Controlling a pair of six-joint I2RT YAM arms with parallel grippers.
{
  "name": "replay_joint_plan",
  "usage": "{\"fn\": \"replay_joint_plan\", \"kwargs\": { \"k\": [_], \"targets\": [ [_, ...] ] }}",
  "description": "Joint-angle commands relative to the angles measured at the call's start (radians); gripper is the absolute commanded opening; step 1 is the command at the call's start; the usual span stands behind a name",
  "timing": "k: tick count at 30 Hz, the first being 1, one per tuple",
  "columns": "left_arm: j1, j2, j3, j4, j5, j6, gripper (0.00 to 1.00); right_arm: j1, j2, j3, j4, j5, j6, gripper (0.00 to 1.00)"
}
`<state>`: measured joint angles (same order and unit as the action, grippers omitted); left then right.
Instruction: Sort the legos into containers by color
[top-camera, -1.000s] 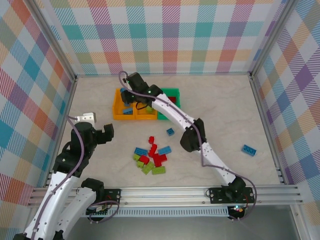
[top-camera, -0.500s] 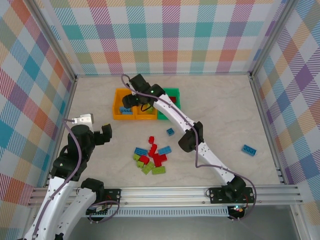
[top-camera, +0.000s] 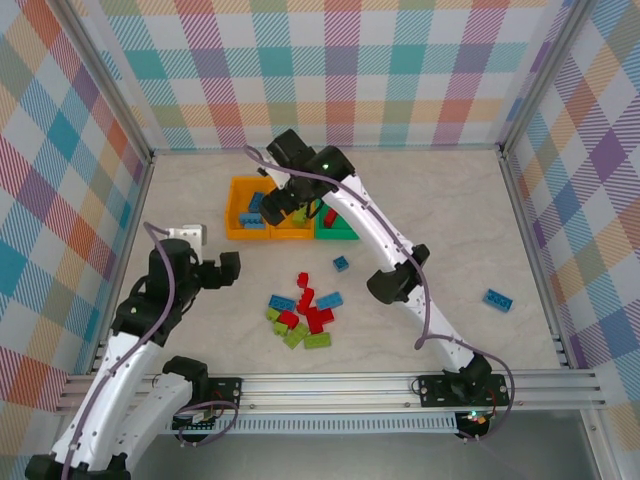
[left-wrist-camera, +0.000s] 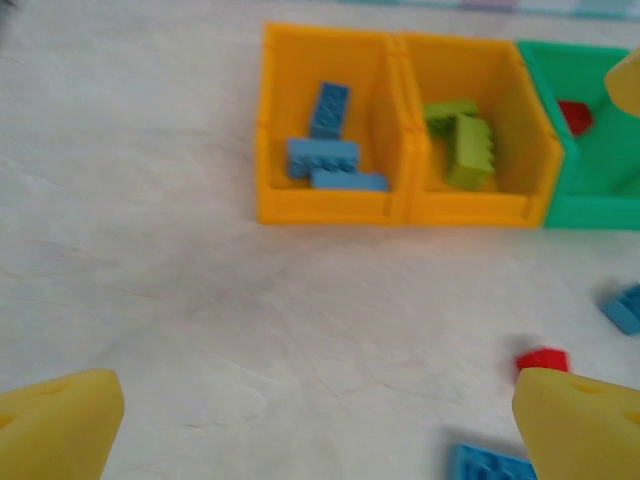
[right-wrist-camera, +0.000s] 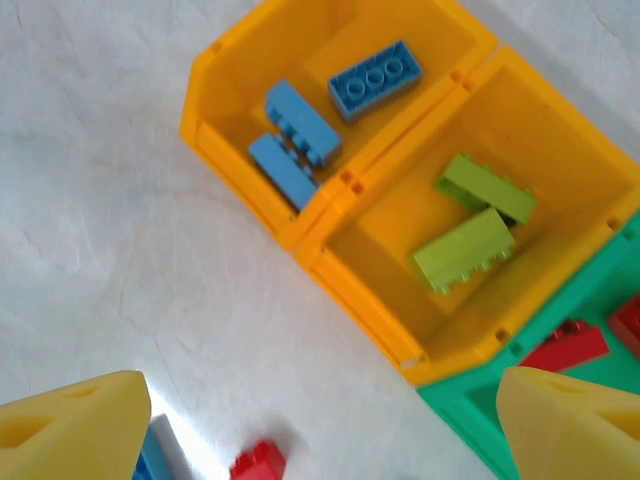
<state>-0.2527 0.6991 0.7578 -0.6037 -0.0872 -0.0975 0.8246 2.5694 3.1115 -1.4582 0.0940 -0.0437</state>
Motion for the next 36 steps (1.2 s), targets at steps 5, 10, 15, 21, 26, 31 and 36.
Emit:
{"fn": "replay_joint_plan", "kwargs": {
  "k": [5,10,15,21,26,31,36],
  "targets": [
    [-0.003,0.172,0.066,0.015,0.343,-0.324,1.0,0.011,-0.181,-0.166,-0.122,-0.023,-0.099,0.95],
    [-0.149,0.272,0.037,0.089,0.246,-0.401,1.0,0.009,-0.503,-0.703,0.055,-0.047,-0.092,1.0],
    [-0.312,0.434,0.058,0.204,0.127,-0.452,0.97,0.008,-0.838,-1.205,0.277,-0.176,0.011,1.0],
    [-0.408,0.718,0.17,0.215,0.063,-0.445,0.88,0.01,-1.05,-1.534,0.362,-0.268,0.138,1.0],
    [-0.44,0.883,0.26,0.21,0.033,-0.433,0.74,0.01,-1.206,-1.733,0.427,-0.302,0.2,0.99],
    [-0.459,0.988,0.307,0.201,0.015,-0.424,0.58,0.009,-1.307,-1.831,0.433,-0.282,0.25,1.0],
    [-0.473,1.066,0.324,0.188,-0.018,-0.423,0.45,0.008,-1.375,-1.889,0.467,-0.236,0.276,1.0]
  ]
}}
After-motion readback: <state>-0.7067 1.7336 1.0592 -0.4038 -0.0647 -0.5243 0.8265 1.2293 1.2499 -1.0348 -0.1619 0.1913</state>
